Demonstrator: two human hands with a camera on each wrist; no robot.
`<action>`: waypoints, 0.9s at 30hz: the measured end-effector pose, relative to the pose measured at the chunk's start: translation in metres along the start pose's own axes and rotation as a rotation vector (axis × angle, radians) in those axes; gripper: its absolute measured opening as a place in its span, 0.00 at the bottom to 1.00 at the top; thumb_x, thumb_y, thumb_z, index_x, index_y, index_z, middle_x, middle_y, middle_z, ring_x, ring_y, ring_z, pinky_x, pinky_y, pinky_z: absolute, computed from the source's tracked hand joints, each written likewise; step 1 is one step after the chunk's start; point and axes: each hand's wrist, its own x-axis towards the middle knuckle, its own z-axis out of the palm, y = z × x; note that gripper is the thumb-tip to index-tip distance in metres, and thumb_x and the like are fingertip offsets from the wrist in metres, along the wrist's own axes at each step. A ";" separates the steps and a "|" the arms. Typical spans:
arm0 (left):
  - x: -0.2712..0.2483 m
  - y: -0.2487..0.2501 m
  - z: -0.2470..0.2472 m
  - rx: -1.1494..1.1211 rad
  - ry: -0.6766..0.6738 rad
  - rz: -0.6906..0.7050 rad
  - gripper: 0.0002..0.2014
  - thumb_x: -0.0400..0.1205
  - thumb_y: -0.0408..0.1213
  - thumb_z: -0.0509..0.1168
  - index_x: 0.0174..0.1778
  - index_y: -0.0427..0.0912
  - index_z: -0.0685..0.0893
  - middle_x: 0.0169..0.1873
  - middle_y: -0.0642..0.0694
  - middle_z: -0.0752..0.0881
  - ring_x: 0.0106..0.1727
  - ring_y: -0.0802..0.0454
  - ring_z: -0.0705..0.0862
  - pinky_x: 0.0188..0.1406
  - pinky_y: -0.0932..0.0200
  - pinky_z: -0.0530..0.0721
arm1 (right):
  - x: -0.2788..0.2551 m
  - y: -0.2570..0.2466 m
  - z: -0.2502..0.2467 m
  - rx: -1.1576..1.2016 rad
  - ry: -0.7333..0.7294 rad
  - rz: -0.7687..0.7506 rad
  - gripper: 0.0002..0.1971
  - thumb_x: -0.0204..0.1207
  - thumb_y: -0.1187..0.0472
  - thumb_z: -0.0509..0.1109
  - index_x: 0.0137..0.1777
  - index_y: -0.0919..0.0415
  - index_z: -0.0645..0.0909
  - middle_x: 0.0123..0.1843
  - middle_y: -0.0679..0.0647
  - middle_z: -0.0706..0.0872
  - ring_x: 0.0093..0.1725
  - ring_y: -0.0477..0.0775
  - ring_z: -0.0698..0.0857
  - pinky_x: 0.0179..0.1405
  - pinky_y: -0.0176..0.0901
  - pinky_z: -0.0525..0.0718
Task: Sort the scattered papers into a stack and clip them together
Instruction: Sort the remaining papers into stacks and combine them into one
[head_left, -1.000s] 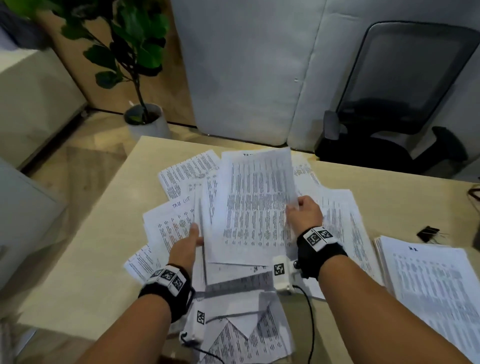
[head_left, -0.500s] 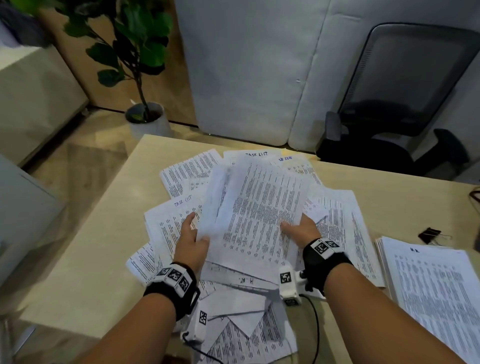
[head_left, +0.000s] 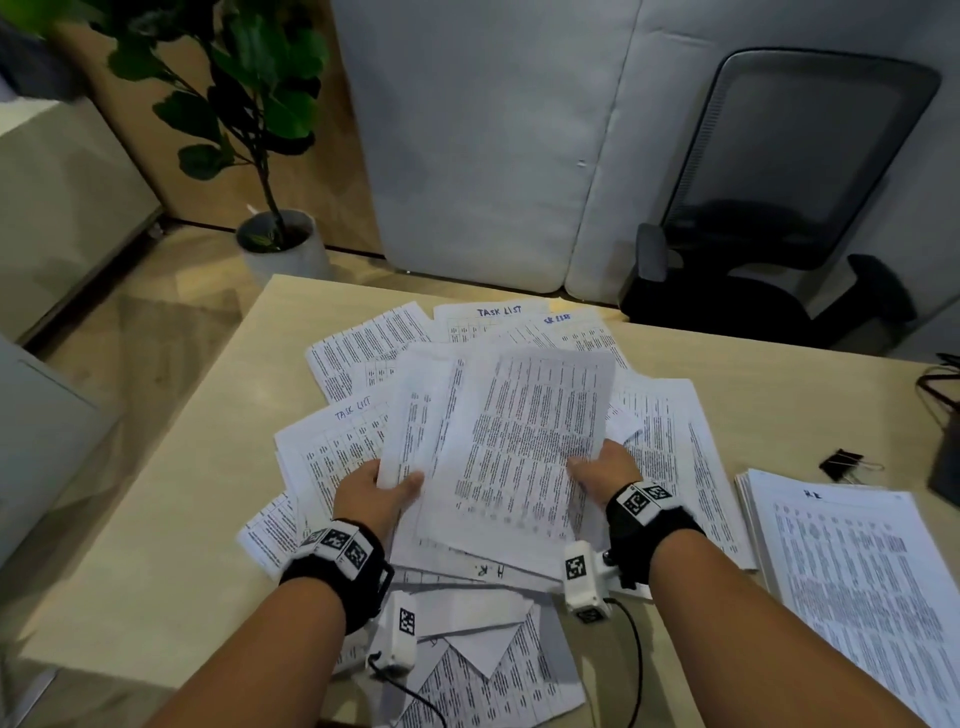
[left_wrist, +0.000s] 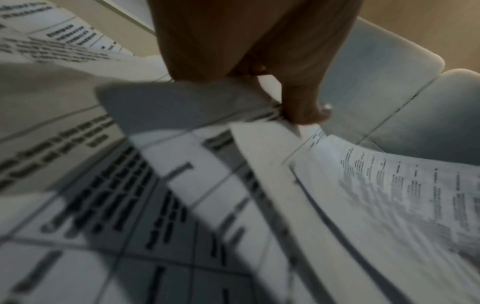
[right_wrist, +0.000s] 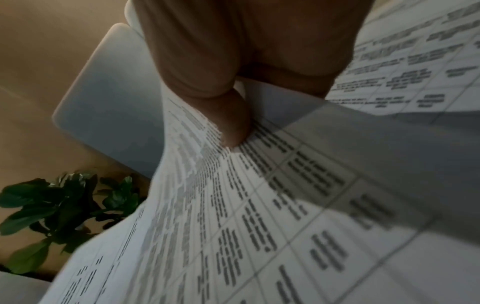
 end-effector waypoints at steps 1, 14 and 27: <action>0.000 0.003 -0.001 0.041 0.037 0.022 0.07 0.78 0.43 0.72 0.39 0.44 0.86 0.37 0.47 0.89 0.43 0.44 0.88 0.43 0.57 0.83 | 0.000 0.000 -0.004 -0.065 0.008 -0.031 0.09 0.76 0.65 0.67 0.55 0.66 0.82 0.46 0.59 0.86 0.47 0.60 0.84 0.52 0.50 0.85; -0.006 0.010 0.012 0.164 -0.164 0.074 0.30 0.82 0.23 0.61 0.77 0.53 0.71 0.78 0.46 0.71 0.80 0.44 0.68 0.78 0.48 0.65 | 0.009 -0.045 -0.038 -0.102 0.154 -0.288 0.15 0.76 0.72 0.62 0.59 0.61 0.82 0.45 0.55 0.81 0.45 0.56 0.79 0.45 0.42 0.76; -0.009 0.033 0.022 0.184 -0.264 0.056 0.10 0.83 0.33 0.65 0.56 0.43 0.89 0.59 0.45 0.87 0.58 0.54 0.83 0.65 0.56 0.79 | -0.026 -0.069 -0.019 -0.935 -0.003 -0.876 0.23 0.73 0.69 0.68 0.66 0.47 0.78 0.65 0.48 0.79 0.74 0.56 0.68 0.79 0.69 0.49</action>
